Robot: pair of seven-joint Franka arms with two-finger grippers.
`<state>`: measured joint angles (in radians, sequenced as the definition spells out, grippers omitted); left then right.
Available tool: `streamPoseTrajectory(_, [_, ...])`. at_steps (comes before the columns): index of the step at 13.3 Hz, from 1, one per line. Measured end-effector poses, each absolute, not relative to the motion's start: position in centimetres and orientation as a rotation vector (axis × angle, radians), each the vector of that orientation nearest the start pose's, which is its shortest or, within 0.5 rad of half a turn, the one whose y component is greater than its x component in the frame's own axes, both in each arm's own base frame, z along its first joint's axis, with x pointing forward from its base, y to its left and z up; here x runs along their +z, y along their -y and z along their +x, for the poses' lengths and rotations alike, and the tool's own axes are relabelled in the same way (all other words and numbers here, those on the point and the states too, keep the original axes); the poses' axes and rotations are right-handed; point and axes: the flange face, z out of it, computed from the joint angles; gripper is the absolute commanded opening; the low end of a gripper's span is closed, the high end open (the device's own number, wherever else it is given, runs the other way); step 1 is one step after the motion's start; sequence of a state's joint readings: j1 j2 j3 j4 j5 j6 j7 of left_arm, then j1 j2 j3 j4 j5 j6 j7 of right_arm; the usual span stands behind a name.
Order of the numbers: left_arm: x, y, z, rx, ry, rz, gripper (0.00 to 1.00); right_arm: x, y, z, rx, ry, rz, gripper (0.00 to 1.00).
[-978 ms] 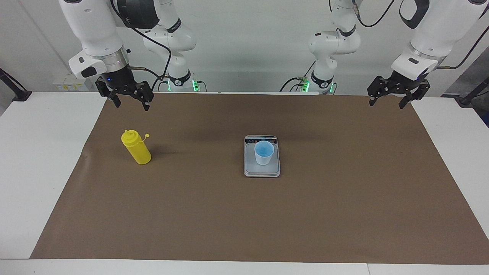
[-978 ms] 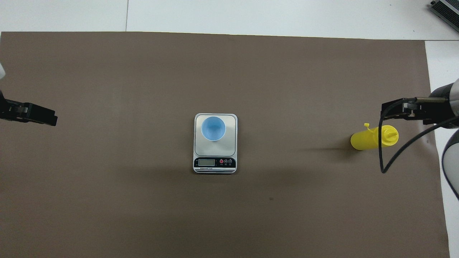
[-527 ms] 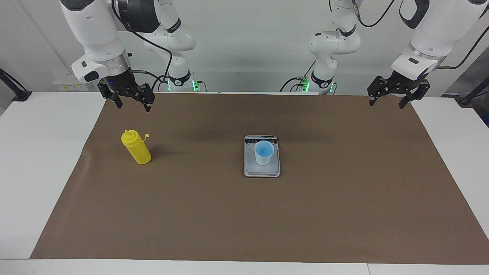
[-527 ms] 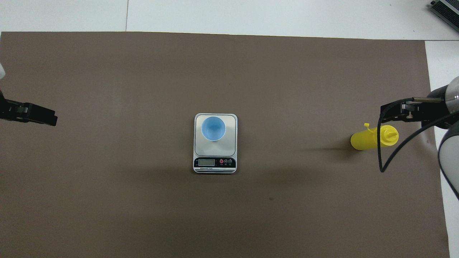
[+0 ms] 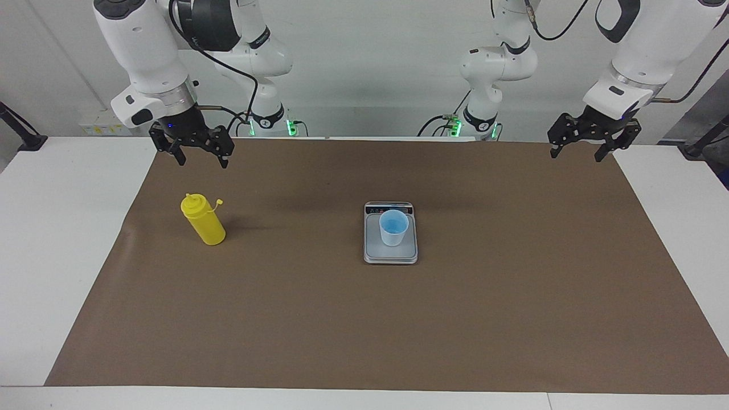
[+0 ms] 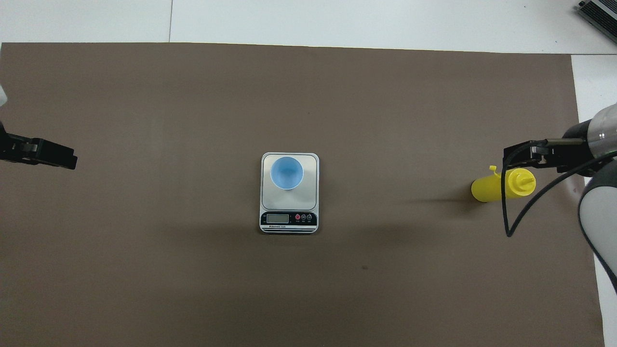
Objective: Pour seasoning into cup on scale with both arms
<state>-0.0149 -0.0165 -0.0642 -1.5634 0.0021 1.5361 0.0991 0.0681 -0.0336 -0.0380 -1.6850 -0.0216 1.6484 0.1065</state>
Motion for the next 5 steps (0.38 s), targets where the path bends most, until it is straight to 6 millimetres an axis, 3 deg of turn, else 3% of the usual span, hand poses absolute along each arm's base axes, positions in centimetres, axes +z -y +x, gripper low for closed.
streamPoseTrajectory(5, [63.4, 4.32, 54.43, 0.017, -0.279, -3.126, 1.0, 59.51, -1.5, 54.88, 0.001, -0.067, -3.161, 1.0])
